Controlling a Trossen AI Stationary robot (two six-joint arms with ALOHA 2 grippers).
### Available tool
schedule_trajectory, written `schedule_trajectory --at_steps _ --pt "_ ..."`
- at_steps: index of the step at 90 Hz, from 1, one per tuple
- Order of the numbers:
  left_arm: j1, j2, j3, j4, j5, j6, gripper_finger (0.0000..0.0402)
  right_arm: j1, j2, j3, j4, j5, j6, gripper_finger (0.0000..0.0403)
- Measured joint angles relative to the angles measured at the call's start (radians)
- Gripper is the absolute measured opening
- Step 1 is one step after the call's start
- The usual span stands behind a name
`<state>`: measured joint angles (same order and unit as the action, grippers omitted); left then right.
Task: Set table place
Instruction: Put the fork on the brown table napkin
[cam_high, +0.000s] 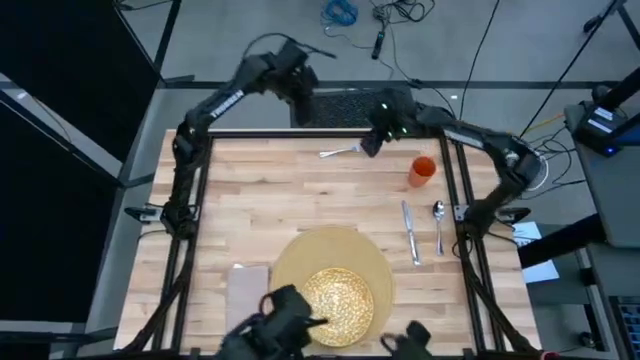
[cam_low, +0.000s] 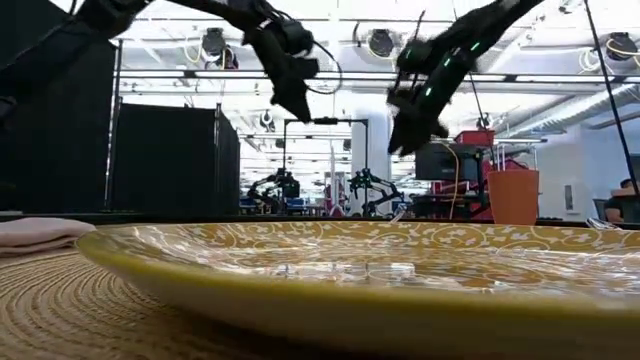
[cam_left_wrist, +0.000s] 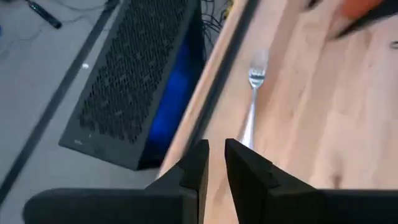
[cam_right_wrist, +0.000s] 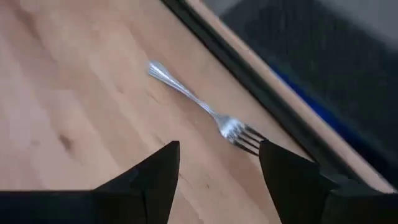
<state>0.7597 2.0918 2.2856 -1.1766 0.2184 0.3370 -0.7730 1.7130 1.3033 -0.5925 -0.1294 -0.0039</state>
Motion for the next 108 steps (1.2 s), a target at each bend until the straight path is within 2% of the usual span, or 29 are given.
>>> schedule_trajectory --at_steps 13,42,73,108 --pt "0.014 -0.01 -0.003 -0.025 0.021 0.021 0.004 -0.044 0.131 0.095 -0.095 0.002 0.035 0.0208" --pt "0.009 -0.014 -0.003 -0.017 0.044 0.091 0.004 -0.107 0.245 0.111 -0.126 -0.012 0.098 0.0208" --pt "0.008 -0.013 -0.003 -0.016 0.044 0.097 0.004 -0.096 0.277 0.112 -0.054 -0.076 0.113 0.0208" --pt "0.008 -0.013 -0.003 -0.016 0.044 0.107 0.004 -0.099 0.284 0.112 -0.019 -0.087 0.133 0.0201"
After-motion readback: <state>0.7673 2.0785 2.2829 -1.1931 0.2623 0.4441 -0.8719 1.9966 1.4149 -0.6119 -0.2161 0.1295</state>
